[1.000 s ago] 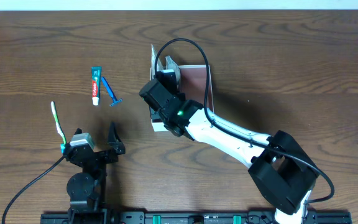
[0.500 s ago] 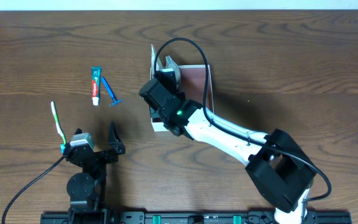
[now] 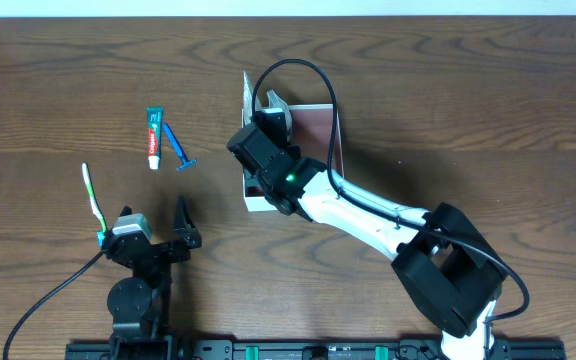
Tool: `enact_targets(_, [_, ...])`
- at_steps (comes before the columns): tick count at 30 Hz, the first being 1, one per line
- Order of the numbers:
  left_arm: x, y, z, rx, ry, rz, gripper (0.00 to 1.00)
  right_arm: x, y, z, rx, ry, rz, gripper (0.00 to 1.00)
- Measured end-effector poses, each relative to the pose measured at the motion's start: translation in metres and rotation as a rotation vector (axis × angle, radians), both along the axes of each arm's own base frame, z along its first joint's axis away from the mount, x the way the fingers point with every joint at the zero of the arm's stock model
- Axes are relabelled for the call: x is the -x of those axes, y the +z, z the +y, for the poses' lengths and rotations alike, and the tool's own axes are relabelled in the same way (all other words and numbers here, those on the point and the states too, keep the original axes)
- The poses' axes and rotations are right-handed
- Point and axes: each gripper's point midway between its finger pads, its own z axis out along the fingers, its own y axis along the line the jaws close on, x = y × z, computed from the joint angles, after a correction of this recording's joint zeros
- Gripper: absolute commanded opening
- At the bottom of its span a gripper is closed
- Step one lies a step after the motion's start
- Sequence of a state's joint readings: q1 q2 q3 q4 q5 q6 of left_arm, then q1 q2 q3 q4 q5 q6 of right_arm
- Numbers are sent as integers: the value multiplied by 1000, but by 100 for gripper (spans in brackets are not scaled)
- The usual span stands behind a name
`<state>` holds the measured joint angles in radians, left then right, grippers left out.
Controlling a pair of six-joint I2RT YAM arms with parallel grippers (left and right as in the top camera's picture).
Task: Pack container
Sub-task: 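Lower the soap bar into the box front corner beside the bottles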
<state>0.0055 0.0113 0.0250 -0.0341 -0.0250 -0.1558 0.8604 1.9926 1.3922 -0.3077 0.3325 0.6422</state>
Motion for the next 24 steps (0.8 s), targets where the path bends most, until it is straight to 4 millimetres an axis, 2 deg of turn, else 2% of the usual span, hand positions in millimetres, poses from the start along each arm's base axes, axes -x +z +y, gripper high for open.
enact_targets(24, [0, 0, 0, 0, 0, 0, 98, 1, -5, 0, 7, 2, 9, 38])
